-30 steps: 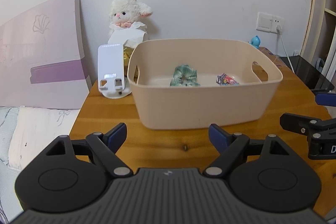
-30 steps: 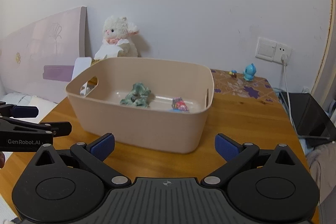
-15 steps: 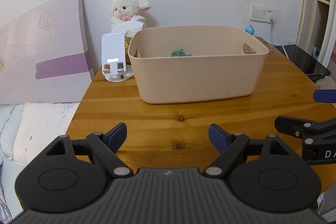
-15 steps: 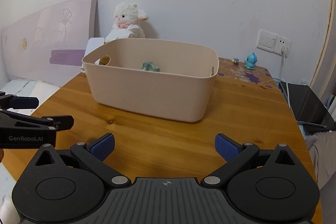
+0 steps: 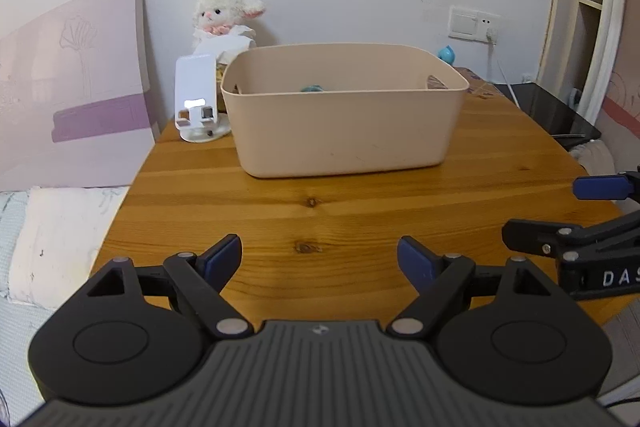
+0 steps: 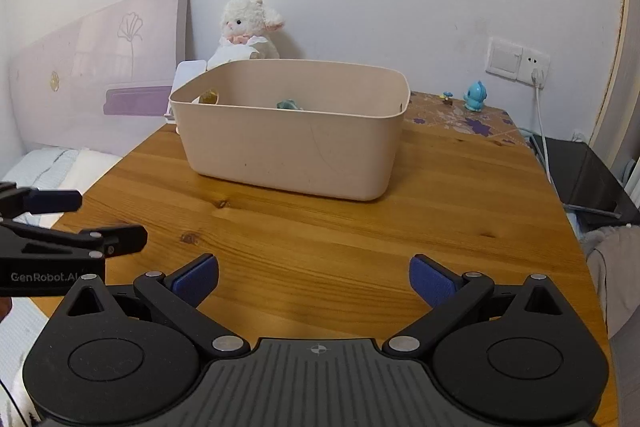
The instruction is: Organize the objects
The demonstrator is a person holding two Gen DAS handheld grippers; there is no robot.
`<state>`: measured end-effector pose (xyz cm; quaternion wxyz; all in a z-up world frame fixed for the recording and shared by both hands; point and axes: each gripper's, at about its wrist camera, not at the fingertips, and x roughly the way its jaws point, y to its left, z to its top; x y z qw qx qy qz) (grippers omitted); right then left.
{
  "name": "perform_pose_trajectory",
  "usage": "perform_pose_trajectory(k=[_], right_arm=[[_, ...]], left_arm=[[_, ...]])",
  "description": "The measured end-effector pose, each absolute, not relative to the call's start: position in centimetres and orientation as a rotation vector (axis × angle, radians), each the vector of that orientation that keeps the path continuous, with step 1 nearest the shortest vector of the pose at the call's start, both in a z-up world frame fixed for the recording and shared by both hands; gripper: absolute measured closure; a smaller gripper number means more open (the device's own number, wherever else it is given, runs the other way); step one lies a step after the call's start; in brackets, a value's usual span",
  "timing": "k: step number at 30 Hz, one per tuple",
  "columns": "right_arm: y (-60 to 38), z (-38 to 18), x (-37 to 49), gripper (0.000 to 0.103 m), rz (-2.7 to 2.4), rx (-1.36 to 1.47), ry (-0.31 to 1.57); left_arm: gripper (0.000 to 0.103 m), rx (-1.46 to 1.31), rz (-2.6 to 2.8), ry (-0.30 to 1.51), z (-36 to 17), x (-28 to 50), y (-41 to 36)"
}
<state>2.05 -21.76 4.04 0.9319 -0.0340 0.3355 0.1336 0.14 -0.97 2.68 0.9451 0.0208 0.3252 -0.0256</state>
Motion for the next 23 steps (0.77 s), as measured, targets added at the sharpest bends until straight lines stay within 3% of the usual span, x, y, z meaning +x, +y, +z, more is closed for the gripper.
perform_pose_trajectory(k=[23], right_arm=[[-22.2, 4.2, 1.3, 0.0, 0.275, -0.04, 0.692]], left_arm=[[0.017, 0.029, -0.056, 0.648, 3.6, -1.3, -1.4]])
